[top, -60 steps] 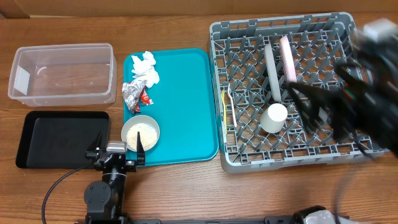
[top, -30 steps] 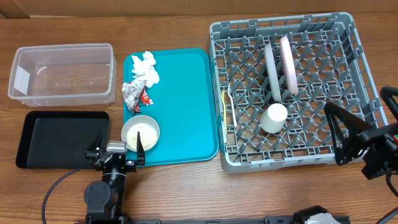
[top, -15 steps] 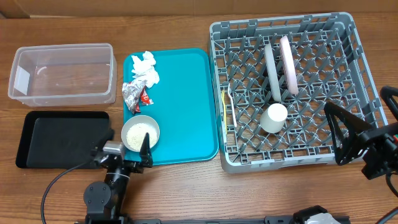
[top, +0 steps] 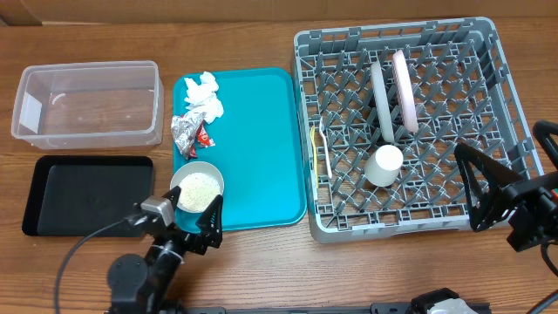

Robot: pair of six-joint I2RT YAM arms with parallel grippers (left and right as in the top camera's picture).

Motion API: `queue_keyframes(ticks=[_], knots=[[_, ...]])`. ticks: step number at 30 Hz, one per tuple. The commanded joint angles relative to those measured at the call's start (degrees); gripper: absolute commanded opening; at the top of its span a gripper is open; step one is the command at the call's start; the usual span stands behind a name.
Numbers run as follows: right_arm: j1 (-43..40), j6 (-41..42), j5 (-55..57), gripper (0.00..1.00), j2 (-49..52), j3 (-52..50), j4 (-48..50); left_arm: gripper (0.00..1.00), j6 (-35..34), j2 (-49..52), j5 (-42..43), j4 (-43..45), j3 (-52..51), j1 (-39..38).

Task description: Sort waste into correct bins and load items into the dishwasher rack

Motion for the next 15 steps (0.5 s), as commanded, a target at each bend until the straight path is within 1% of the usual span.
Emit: queue_keyframes(ticks=[1, 3, 5, 10, 14, 15], knots=[[0.1, 0.3, 0.6, 1.0, 0.0, -0.2, 0.2, 1.0, 0.3, 4.5, -6.5, -6.2, 11.5, 0.3], [0.1, 0.3, 0.6, 1.0, 0.0, -0.2, 0.2, 1.0, 1.0, 9.1, -8.8, -11.3, 18.1, 0.3], [0.1, 0.3, 0.6, 1.0, 0.0, -0.2, 0.2, 1.0, 2.0, 14.5, -9.3, -16.2, 23.9, 0.3], [0.1, 0.3, 0.6, 1.0, 0.0, -0.2, 0.2, 1.0, 2.0, 32.4, -10.0, -31.4, 38.2, 0.3], [0.1, 0.3, 0.6, 1.0, 0.0, -0.2, 0.2, 1.0, 3.4, 45.2, -10.1, -40.6, 46.9, 0.3], [0.1, 0.3, 0.6, 1.0, 0.0, -0.2, 0.2, 1.0, 3.3, 46.9, -9.8, -41.5, 48.0, 0.3]])
